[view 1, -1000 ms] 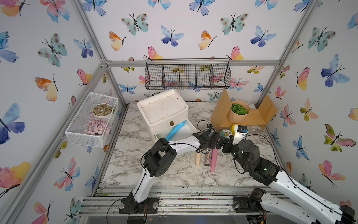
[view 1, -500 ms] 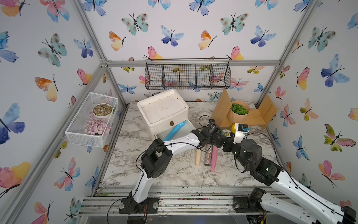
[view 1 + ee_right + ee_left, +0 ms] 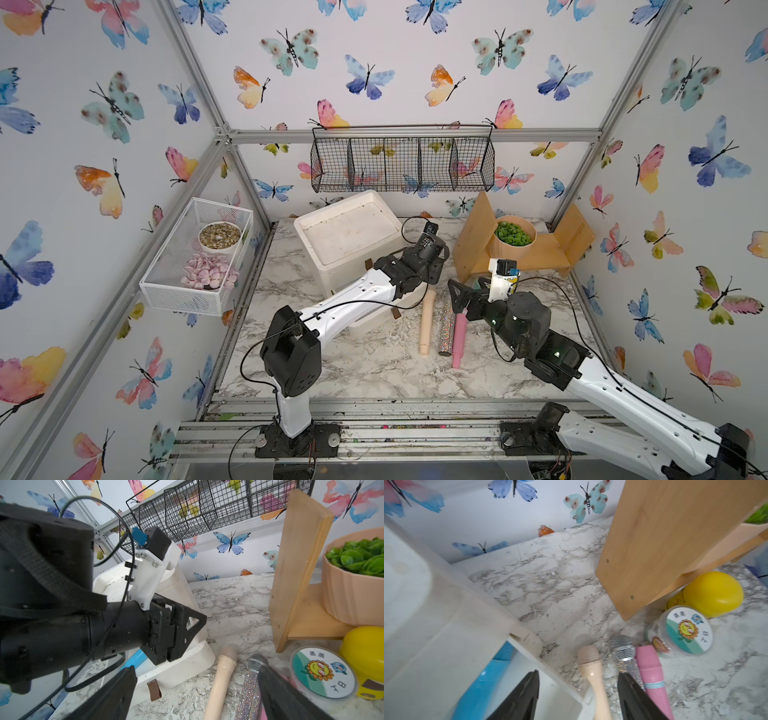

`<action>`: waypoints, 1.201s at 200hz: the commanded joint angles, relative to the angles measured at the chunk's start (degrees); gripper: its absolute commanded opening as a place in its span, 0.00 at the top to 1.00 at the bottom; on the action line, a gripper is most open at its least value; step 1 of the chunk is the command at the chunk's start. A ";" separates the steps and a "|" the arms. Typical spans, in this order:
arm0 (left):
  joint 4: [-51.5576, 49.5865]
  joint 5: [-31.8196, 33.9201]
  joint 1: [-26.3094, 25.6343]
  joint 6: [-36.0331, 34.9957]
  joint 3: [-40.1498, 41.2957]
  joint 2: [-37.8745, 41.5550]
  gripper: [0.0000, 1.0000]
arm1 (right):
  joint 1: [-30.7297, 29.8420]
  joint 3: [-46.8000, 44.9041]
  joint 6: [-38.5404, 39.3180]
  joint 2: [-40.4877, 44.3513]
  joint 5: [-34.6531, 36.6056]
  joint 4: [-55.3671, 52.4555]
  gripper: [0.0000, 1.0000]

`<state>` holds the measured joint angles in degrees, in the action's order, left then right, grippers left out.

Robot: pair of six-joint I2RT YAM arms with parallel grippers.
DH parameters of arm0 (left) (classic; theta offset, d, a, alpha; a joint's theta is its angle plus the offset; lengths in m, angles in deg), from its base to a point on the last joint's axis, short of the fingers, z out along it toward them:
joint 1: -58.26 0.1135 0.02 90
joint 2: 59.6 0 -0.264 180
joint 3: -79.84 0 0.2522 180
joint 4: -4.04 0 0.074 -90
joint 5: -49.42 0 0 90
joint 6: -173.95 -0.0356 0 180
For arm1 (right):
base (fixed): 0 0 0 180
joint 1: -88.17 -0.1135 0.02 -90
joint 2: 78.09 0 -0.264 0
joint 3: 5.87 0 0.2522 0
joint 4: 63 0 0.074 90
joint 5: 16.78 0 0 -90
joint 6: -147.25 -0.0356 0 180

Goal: Take the microphone out of the drawer
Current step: Pick up the microphone from the drawer.

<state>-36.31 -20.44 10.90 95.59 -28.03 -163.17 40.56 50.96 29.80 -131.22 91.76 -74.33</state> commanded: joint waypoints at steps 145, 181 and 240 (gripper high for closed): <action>-14.15 3.13 10.54 -4.93 16.55 12.60 0.34 | -0.15 5.18 -0.51 -8.11 -5.49 4.04 0.02; -11.56 3.07 12.77 -4.71 20.30 12.34 0.34 | -0.18 5.93 -0.64 -8.95 -6.15 3.89 0.02; -8.94 1.53 14.40 -4.43 23.18 10.12 0.34 | -0.13 6.24 -0.65 -9.43 -6.15 3.63 0.02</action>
<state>-46.94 -17.31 23.76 89.95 -5.32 -152.11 40.56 55.44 29.41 -140.15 86.67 -71.53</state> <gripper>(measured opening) 0.658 0.983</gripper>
